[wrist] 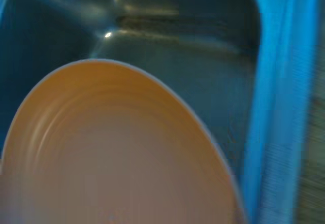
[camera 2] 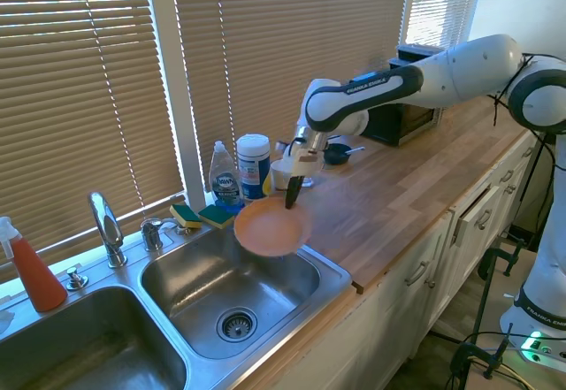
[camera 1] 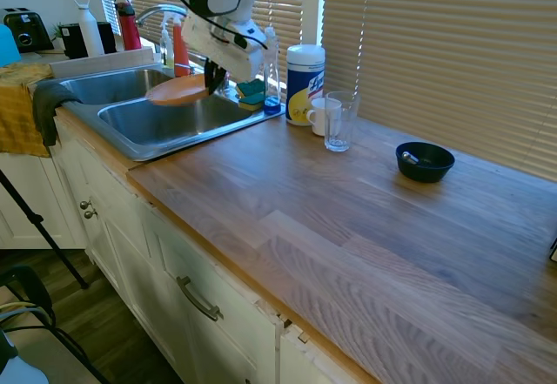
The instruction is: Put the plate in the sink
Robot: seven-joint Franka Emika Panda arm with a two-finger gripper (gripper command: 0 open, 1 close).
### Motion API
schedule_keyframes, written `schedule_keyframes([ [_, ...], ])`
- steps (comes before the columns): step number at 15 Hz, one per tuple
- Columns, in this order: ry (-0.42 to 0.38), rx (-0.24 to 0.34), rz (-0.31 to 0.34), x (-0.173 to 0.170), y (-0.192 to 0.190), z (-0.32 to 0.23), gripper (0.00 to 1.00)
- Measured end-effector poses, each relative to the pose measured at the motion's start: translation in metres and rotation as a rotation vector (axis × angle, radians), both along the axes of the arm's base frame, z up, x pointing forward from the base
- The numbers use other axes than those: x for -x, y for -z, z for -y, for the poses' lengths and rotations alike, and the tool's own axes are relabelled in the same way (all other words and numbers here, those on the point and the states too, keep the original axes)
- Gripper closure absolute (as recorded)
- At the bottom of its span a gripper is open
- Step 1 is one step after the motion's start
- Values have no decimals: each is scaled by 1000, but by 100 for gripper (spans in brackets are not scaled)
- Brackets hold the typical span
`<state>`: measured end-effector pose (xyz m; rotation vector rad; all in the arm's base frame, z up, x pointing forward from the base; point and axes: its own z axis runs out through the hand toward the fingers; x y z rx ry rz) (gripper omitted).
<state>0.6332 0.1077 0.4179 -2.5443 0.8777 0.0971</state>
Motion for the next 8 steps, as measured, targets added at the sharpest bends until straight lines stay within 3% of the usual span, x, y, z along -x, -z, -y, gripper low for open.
schedule_keyframes([
  [4, -104, 63, 21, -35, 19, -98, 100],
  [8, -170, 153, -37, -60, 81, -150, 100],
])
